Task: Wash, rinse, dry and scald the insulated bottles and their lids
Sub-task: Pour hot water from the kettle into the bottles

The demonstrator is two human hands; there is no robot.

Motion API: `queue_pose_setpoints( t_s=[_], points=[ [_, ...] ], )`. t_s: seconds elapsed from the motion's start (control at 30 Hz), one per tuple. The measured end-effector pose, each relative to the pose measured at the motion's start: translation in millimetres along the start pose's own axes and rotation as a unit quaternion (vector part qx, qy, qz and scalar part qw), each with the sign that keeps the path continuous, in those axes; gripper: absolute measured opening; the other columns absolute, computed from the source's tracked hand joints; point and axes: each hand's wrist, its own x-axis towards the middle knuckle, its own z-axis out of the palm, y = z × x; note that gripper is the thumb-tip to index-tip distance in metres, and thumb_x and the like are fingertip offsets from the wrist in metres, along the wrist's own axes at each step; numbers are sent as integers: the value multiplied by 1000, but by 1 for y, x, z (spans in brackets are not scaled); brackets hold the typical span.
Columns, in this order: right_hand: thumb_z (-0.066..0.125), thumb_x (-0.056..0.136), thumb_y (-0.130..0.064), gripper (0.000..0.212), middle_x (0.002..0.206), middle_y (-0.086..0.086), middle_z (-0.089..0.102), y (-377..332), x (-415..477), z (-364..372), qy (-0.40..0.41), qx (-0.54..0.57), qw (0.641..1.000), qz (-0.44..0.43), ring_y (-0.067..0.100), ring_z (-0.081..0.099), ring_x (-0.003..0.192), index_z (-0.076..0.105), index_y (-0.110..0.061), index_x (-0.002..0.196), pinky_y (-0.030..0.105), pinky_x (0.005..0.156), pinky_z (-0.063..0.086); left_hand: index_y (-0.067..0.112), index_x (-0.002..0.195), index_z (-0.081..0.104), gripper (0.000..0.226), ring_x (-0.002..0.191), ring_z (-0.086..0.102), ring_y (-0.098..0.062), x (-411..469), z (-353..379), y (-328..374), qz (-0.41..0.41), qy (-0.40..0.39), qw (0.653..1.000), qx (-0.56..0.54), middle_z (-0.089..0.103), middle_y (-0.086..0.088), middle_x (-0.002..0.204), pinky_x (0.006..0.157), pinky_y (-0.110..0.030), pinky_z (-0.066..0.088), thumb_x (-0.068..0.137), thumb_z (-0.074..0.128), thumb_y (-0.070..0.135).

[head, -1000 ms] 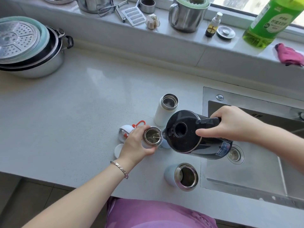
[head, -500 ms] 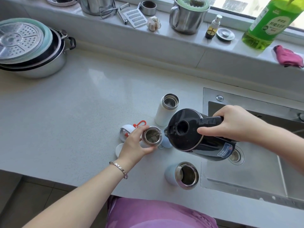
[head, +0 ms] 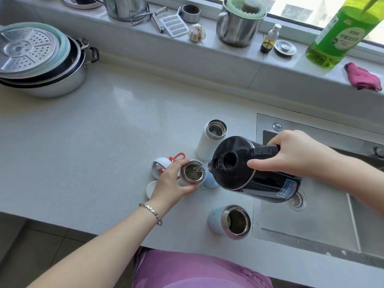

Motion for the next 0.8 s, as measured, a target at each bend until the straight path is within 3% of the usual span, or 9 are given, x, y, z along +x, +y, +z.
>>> queue_pose_setpoints(
  t_s=[0.47, 0.8],
  points=[
    [63, 53, -66, 60, 49, 1, 41, -1, 4, 0, -3, -31, 999, 5, 21, 38, 51, 42, -10, 51, 27, 50, 32, 15, 127, 53, 69, 111, 45, 0, 1, -1, 2, 1, 0, 1000, 5, 51, 14, 118, 95, -19, 41, 65, 83, 11],
    [63, 55, -66, 60, 50, 2, 39, -4, 3, -3, -3, -46, 999, 12, 20, 37, 49, 43, -9, 54, 27, 49, 29, 16, 127, 53, 69, 111, 46, -1, 1, 0, 1, 1, -4, 1000, 4, 53, 12, 120, 88, -14, 41, 65, 84, 12]
  ],
)
